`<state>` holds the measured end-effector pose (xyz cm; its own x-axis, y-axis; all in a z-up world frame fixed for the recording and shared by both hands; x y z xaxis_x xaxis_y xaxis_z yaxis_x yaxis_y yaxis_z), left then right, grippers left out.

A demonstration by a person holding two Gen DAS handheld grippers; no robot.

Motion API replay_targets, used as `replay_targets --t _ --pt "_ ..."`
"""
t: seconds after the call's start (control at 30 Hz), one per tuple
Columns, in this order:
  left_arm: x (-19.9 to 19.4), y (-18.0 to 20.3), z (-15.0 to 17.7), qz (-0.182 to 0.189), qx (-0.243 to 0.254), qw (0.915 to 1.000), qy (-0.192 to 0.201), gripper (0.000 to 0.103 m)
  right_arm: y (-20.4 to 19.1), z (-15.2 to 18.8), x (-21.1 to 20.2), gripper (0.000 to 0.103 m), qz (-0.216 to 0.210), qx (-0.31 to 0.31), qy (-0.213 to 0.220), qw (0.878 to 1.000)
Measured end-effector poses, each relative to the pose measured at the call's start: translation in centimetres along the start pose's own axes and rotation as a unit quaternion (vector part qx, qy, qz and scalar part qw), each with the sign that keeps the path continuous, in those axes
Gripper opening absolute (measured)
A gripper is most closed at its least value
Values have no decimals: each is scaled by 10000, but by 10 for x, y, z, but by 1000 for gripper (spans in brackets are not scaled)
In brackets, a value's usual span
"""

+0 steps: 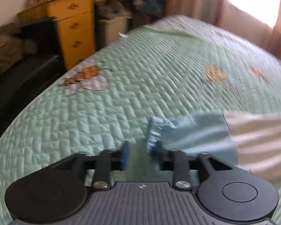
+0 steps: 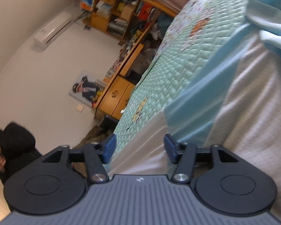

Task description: Fold clothes

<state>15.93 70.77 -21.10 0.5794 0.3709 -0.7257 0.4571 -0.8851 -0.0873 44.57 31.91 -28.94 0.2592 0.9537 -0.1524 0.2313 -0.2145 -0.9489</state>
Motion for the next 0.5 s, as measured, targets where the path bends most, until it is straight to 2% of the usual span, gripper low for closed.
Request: replay_targets --t 0.03,0.1,0.13,0.2,0.23,0.27,0.33,0.4,0.47,0.5 --pt "-4 -5 -2 -122 -229 9996 62 51 -4 2 0 69 -5 -86 -78 9999" --pt "-19 -18 -3 -537 -779 9953 193 64 -14 9 3 71 -29 -244 -333 9991" --pt "-27 -22 -4 -695 -996 9922 288 65 -19 14 5 71 -46 -321 -490 9983" --pt "-40 -12 -13 -714 -1086 9894 654 65 -36 26 9 71 -220 -493 -801 9953" --pt "-44 -2 -17 -648 -1047 9893 778 66 -45 33 11 71 -323 -615 -963 9929" --pt "-37 21 -20 -351 -754 9939 718 68 -53 43 15 71 -345 -811 -1155 9894" --pt "-24 66 -26 244 -165 9978 596 80 -56 67 28 72 168 -1284 -1699 9769" --pt "-10 109 -29 799 380 9951 434 80 -51 94 41 72 598 -1578 -2321 9579" --pt "11 131 -19 1026 581 9930 0 80 -58 112 42 75 562 -1990 -2570 9440" --pt "21 133 -12 951 592 9934 -264 80 -59 114 42 75 576 -1999 -2619 9424"
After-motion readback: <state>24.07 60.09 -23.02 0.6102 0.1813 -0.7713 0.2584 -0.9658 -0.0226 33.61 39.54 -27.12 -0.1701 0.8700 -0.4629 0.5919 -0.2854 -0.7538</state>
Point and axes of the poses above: each gripper's, at about its wrist camera, not at the fingertips, and x roughly the way its jaws point, y to its right, z to its underside, the point moved 7 cm from there along x, roughly the way its jaws point, and after that the axes turned 14 degrees about x, right-handed, at the moved point
